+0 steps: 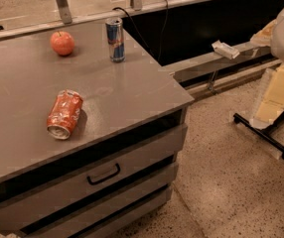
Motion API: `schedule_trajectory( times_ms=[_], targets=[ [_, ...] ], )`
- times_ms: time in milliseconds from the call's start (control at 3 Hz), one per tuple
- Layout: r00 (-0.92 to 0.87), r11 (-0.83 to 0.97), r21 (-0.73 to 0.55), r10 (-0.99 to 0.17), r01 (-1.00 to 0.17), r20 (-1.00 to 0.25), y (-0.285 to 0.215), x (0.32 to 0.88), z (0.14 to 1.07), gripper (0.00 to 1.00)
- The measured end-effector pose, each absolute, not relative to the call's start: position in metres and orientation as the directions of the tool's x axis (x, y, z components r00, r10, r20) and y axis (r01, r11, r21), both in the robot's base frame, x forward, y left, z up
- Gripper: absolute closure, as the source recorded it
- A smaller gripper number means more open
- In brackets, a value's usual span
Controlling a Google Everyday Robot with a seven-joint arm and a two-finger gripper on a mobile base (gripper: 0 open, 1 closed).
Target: Move redbull can near coke can
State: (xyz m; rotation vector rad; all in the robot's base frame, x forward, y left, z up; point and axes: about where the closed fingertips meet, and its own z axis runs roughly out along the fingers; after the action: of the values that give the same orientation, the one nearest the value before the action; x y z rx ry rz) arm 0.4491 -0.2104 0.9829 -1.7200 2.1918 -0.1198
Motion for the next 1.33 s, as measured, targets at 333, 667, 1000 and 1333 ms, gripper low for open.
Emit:
schedule_trajectory(
  times_ms=[333,667,1000,1333],
  targets=[
    [-0.131,0.224,-0.322,-0.949,-0.920,-0.286,-0.194,0.486,0.991,0.00],
    [-0.026,0.173,-0.368,-0.928,-0.914,-0.372,-0.167,0.537,0.999,0.00],
    [0.089,0.139,-0.420,-0.874,-0.897,-0.478,-0.135,0.590,1.003,0.00],
    [0.170,0.125,-0.448,-0.809,-0.885,-0.562,-0.103,0.639,0.998,0.00]
  ],
)
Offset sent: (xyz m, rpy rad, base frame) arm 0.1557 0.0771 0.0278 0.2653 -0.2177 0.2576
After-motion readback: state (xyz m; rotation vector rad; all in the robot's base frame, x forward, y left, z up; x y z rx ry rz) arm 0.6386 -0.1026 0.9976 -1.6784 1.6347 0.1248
